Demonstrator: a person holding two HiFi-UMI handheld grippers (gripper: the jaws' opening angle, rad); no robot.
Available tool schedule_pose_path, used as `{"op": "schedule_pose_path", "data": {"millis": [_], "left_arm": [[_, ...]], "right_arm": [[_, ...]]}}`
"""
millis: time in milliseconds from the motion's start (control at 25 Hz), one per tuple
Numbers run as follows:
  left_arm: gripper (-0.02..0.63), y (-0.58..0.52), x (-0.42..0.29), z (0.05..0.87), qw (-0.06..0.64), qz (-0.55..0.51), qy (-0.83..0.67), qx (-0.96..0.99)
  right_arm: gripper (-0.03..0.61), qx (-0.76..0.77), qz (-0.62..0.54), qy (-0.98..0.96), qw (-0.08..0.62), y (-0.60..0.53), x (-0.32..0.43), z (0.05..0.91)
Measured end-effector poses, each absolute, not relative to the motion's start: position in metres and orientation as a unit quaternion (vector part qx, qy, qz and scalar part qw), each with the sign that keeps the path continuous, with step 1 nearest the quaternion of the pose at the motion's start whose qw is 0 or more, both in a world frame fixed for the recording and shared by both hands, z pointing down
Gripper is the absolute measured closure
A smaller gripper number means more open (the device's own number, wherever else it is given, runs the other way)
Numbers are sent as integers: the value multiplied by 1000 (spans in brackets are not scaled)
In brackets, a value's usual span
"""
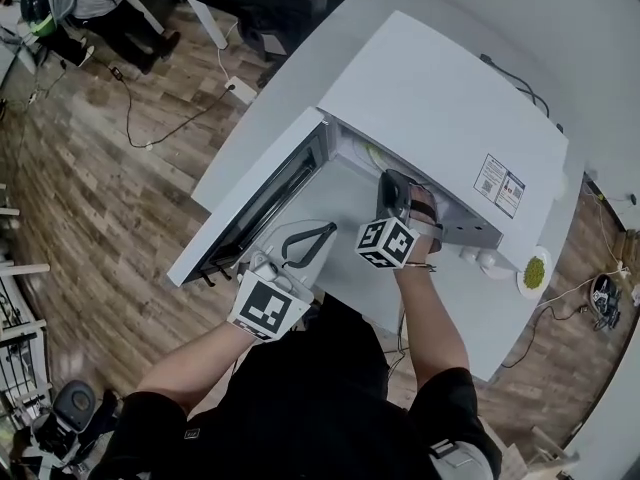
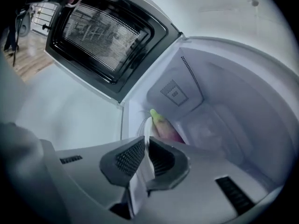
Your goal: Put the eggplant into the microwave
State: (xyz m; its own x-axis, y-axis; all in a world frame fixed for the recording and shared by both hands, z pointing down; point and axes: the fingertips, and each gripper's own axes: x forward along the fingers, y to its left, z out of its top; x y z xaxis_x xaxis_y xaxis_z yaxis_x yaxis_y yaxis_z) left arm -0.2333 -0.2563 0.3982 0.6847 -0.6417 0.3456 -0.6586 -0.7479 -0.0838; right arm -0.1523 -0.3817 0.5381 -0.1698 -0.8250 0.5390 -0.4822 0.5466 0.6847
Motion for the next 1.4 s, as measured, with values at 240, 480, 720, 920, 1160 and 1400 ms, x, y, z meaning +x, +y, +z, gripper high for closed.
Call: {"op": "schedule_pose_path", "data": {"millis": [240,480,720,920,1160,1400], "left_arm": [[604,-250,-240,392,36,176,-364,914],[604,-236,-252,381,50,155,-381,910],[604,-200,-264,373,68,131,-389,909],[604,-164,-277,363,70,112,-388,912],[604,-127,-277,358,73,98,-379,918],[604,-105,-272,355,92,82,-372,920]], "right_arm": [[537,442,-170,-745,470,-386,-148,537],[537,446,-139,-777,422,-361,-158,514],[537,445,-109,-792,403,-302,-161,496],[538,451,-47,-814,362,-245,-167,472],[538,446,37,-845,292,-180,-180,440],[538,428,72,-868,241,-143,-188,409]]}}
